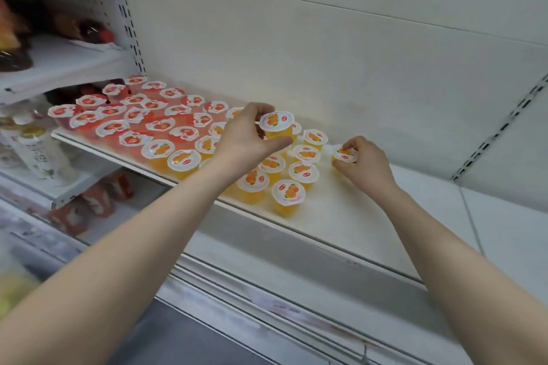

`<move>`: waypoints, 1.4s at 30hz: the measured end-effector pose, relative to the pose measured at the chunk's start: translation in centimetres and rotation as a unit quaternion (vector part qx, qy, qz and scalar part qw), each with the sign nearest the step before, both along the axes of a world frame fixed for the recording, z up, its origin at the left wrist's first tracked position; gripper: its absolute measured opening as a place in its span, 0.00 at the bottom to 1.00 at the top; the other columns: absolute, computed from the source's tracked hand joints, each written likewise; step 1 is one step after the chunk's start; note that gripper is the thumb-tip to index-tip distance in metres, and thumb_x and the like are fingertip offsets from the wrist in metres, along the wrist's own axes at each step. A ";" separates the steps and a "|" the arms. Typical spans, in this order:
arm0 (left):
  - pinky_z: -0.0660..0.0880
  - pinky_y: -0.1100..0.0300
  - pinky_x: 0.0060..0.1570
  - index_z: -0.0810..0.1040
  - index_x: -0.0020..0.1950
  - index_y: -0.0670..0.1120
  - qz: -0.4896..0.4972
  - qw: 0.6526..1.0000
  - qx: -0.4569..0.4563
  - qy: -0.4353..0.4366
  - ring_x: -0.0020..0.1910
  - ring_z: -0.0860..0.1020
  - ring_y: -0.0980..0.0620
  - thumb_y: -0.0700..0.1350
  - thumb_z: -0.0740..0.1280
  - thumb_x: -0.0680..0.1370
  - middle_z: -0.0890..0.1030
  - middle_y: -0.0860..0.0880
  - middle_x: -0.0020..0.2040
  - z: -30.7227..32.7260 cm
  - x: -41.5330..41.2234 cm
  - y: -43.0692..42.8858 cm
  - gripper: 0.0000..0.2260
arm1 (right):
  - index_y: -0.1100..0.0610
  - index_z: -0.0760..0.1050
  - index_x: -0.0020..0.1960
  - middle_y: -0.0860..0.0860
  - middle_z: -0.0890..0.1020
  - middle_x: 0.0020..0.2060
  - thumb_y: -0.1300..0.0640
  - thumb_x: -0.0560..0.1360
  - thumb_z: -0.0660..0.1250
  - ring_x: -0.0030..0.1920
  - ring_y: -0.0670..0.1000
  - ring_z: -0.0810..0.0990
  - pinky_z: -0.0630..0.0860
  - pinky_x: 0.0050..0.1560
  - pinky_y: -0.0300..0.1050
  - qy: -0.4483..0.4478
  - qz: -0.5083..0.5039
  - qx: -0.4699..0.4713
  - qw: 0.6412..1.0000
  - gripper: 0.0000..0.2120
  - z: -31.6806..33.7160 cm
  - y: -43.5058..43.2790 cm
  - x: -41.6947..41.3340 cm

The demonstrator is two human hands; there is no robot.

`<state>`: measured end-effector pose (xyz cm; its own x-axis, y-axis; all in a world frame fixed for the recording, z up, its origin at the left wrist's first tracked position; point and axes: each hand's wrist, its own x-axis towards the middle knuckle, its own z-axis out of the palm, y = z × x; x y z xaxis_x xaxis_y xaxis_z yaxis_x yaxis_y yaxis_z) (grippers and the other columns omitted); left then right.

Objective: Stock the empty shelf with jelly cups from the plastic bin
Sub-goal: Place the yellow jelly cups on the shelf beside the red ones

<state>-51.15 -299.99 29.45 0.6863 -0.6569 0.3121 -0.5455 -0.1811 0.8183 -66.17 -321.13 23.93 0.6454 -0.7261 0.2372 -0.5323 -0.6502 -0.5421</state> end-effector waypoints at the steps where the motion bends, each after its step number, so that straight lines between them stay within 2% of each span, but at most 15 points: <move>1: 0.78 0.60 0.48 0.73 0.65 0.50 0.003 1.000 0.005 -0.005 0.47 0.78 0.58 0.53 0.77 0.68 0.78 0.56 0.54 0.0 0.0 -0.3 0.28 | 0.54 0.74 0.56 0.53 0.78 0.53 0.52 0.71 0.73 0.54 0.54 0.76 0.66 0.46 0.42 -0.003 0.003 0.002 1.000 0.16 -0.2 -0.4 0.2; 5: 0.78 0.57 0.52 0.74 0.65 0.50 0.005 1.000 0.009 -0.021 0.50 0.79 0.57 0.51 0.77 0.69 0.79 0.55 0.55 0.0 -0.2 -1.4 0.26 | 0.55 0.74 0.57 0.53 0.78 0.54 0.53 0.71 0.73 0.54 0.54 0.76 0.66 0.48 0.42 -0.011 0.013 0.001 1.000 0.16 -0.4 -1.7 1.1; 9: 0.76 0.62 0.53 0.74 0.65 0.52 -0.006 1.000 0.017 -0.024 0.53 0.77 0.58 0.49 0.76 0.70 0.78 0.55 0.57 0.1 -0.8 -2.7 0.25 | 0.55 0.74 0.57 0.53 0.78 0.53 0.53 0.72 0.73 0.54 0.54 0.76 0.68 0.49 0.44 -0.020 0.022 -0.011 0.999 0.16 -0.7 -2.5 1.6; 15: 0.74 0.62 0.56 0.75 0.62 0.54 -0.034 0.996 0.029 -0.072 0.54 0.75 0.58 0.53 0.77 0.68 0.76 0.54 0.58 0.4 -2.1 -4.9 0.24 | 0.54 0.73 0.58 0.52 0.76 0.53 0.52 0.74 0.72 0.50 0.55 0.77 0.69 0.48 0.45 0.001 0.057 -0.034 0.998 0.16 -0.7 -3.1 1.4; 19: 0.71 0.63 0.55 0.78 0.60 0.54 -0.071 0.990 0.060 -0.110 0.54 0.74 0.58 0.56 0.77 0.67 0.75 0.54 0.56 0.1 -2.9 -6.5 0.23 | 0.55 0.74 0.64 0.53 0.75 0.60 0.54 0.74 0.70 0.57 0.55 0.76 0.67 0.52 0.42 0.040 0.109 -0.095 0.989 0.19 -0.2 -3.9 -0.1; 23: 0.71 0.55 0.56 0.78 0.59 0.54 -0.085 0.969 0.115 -0.199 0.55 0.74 0.51 0.61 0.73 0.68 0.77 0.51 0.54 -1.3 -4.0 -8.7 0.23 | 0.56 0.73 0.67 0.55 0.75 0.63 0.55 0.74 0.67 0.61 0.58 0.74 0.70 0.59 0.48 0.065 0.121 -0.166 0.977 0.21 0.6 -4.8 -1.9; 28: 0.67 0.49 0.62 0.77 0.63 0.52 -0.073 0.931 0.196 -0.300 0.59 0.73 0.45 0.59 0.69 0.68 0.78 0.49 0.57 -3.3 -4.8 -10.5 0.25 | 0.58 0.75 0.65 0.57 0.76 0.62 0.55 0.75 0.68 0.61 0.60 0.74 0.73 0.60 0.55 0.050 0.089 -0.211 0.972 0.19 0.9 -5.3 -3.3; 31: 0.59 0.44 0.70 0.76 0.64 0.54 -0.077 0.911 0.239 -0.326 0.63 0.71 0.46 0.62 0.68 0.69 0.78 0.50 0.59 -3.8 -5.1 -10.9 0.26 | 0.58 0.75 0.65 0.57 0.77 0.61 0.54 0.76 0.68 0.61 0.60 0.74 0.73 0.59 0.55 0.044 0.080 -0.225 0.970 0.19 0.8 -5.5 -3.7; 34: 0.52 0.43 0.74 0.76 0.65 0.54 -0.081 0.897 0.267 -0.342 0.66 0.69 0.46 0.64 0.69 0.69 0.78 0.50 0.60 -3.9 -5.3 -11.2 0.27 | 0.58 0.75 0.65 0.57 0.77 0.62 0.54 0.76 0.68 0.62 0.60 0.74 0.73 0.59 0.55 0.041 0.072 -0.233 0.969 0.19 0.8 -5.6 -3.8; 42: 0.52 0.44 0.74 0.74 0.68 0.52 -0.073 0.883 0.297 -0.357 0.68 0.68 0.45 0.63 0.69 0.71 0.77 0.49 0.63 -3.5 -5.5 -11.8 0.29 | 0.59 0.75 0.65 0.57 0.77 0.62 0.55 0.76 0.68 0.62 0.61 0.74 0.71 0.59 0.55 0.034 0.060 -0.241 0.968 0.19 1.4 -5.4 -3.7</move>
